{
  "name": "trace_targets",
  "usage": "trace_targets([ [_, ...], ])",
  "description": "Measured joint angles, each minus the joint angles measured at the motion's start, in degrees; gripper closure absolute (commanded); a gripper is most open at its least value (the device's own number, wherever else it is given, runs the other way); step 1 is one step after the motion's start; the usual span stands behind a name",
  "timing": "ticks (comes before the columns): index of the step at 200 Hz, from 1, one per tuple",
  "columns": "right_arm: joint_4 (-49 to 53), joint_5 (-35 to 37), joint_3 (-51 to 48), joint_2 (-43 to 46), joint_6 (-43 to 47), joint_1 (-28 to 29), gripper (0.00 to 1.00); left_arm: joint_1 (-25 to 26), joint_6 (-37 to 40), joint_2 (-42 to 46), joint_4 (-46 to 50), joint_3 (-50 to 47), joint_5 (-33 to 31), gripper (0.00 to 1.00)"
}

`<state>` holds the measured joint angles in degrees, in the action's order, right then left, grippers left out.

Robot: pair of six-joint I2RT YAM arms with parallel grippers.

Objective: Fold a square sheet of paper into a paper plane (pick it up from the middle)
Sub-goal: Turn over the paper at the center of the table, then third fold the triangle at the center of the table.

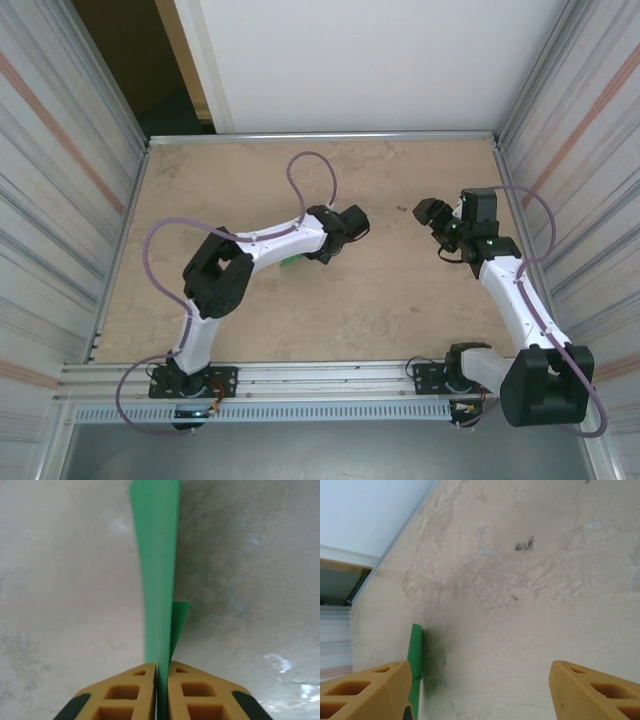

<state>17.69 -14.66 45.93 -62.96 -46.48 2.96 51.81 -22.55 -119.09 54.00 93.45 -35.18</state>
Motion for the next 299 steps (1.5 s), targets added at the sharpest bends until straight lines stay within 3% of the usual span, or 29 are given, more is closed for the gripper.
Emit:
trace_targets([
  [25, 0.87, 0.42, -0.09, 0.09, 0.00, 0.00, 0.28, 0.63, -1.46, -1.79, -0.44, 1.75, 5.53, 0.76],
  [80, 0.79, 0.28, -0.09, -0.44, 0.02, 0.00, 0.30, -0.50, -4.68, 0.17, -9.25, -1.09, 23.78, 0.49],
  [119, 0.11, -1.70, -0.09, -4.50, 0.04, 2.49, 0.46, -6.51, -7.50, 10.38, -18.25, -11.06, 35.36, 0.38],
  [151, -2.25, -2.12, 0.70, -10.99, 0.04, 13.05, 0.61, -14.10, -10.82, 20.24, -26.12, -20.92, 41.27, 0.34],
  [173, -4.48, -2.86, 3.61, -18.14, -0.59, 21.59, 0.70, -19.52, -13.44, 24.20, -30.38, -27.87, 43.95, 0.28],
  [210, -8.07, -4.55, 9.46, -29.99, -1.53, 31.50, 0.75, -26.56, -16.37, 28.87, -33.90, -37.68, 46.18, 0.09],
  [233, -9.20, -5.60, 13.46, -36.15, -2.16, 33.92, 0.76, -29.27, -17.25, 32.06, -34.99, -40.87, 46.77, 0.01],
  [299, -7.56, -7.98, 20.00, -47.52, -0.20, 35.26, 0.78, -31.23, -17.40, 35.45, -37.16, -43.39, 47.32, 0.01],
])
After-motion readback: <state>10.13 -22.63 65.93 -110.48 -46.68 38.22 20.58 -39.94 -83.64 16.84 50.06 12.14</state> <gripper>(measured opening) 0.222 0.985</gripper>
